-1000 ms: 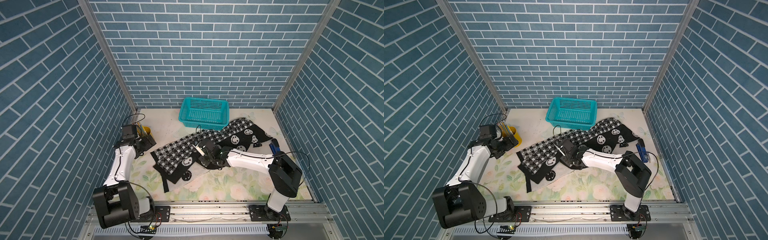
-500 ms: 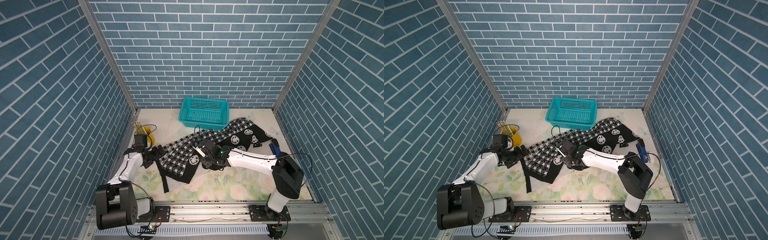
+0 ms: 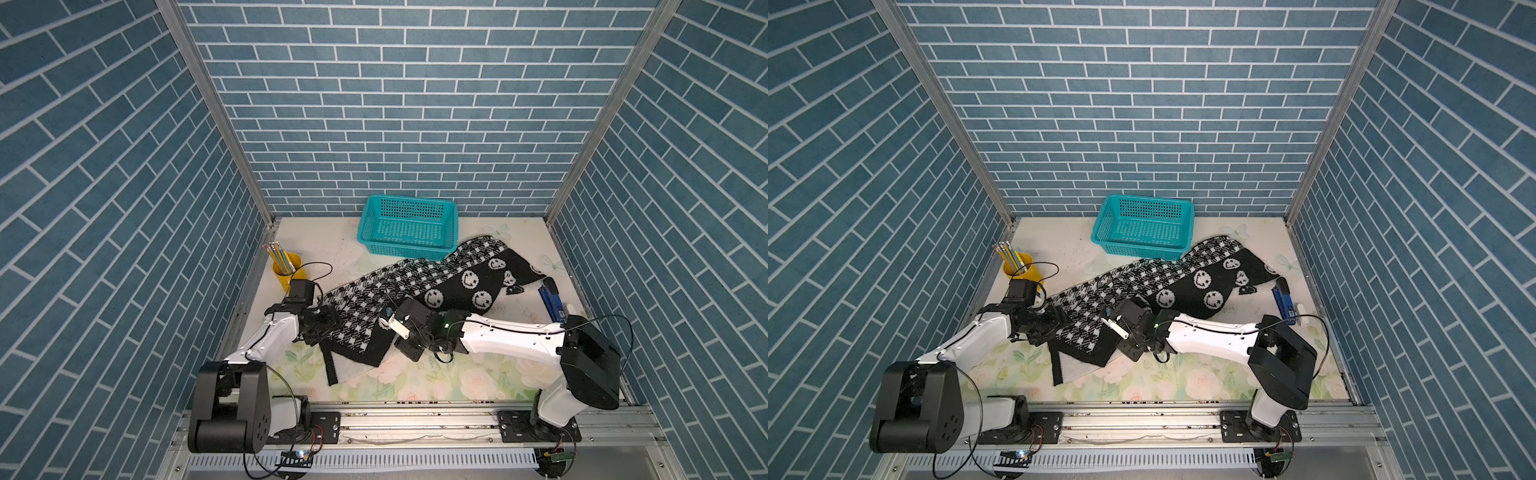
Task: Roll up the scarf and place it into the basket
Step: Flatten out the scarf at the center of the board.
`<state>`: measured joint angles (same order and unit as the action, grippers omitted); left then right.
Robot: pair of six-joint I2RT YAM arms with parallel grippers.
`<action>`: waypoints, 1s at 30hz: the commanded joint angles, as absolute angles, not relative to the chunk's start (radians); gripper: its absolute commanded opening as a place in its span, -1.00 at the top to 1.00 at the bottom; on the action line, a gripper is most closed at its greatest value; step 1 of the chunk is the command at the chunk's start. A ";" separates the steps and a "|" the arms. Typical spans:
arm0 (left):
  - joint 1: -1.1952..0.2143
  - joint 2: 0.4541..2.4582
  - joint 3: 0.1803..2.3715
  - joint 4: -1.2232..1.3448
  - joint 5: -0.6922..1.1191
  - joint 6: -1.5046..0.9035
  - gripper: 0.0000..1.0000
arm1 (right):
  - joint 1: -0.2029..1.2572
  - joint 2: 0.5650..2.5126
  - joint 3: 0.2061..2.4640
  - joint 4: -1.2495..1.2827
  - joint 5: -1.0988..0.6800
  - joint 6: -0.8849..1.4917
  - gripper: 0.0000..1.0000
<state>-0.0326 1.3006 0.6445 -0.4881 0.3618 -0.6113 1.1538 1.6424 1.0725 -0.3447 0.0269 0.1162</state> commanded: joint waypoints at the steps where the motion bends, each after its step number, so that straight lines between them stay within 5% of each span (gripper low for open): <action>1: -0.047 1.325 0.648 -0.468 0.340 -0.606 -0.26 | 1.155 1.669 1.066 -0.281 -0.015 0.160 0.09; 10: -0.077 1.367 0.658 -0.477 0.295 -0.604 0.47 | 1.153 1.712 1.067 -0.259 -0.004 0.151 0.10; 14: -0.086 1.379 0.671 -0.487 0.282 -0.599 0.99 | 1.151 1.707 1.050 -0.248 0.000 0.153 0.11; 21: -0.101 1.402 0.686 -0.495 0.263 -0.594 1.00 | 1.144 1.697 1.024 -0.234 0.008 0.155 0.11; 22: -0.108 1.408 0.692 -0.502 0.251 -0.594 0.93 | 1.144 1.694 1.019 -0.232 0.007 0.155 0.11; 24: -0.119 1.423 0.707 -0.522 0.215 -0.596 0.29 | 1.143 1.687 1.010 -0.227 0.009 0.156 0.11; 25: -0.125 1.427 0.706 -0.519 0.215 -0.597 0.20 | 1.142 1.684 1.006 -0.226 0.009 0.156 0.11; 30: -0.147 1.451 0.702 -0.515 0.193 -0.604 0.26 | 1.140 1.671 0.984 -0.208 0.012 0.160 0.12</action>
<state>-0.1314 1.4296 0.6975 -0.4873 0.2386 -0.6090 1.1439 1.7012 0.9989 -0.2268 0.0036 0.1280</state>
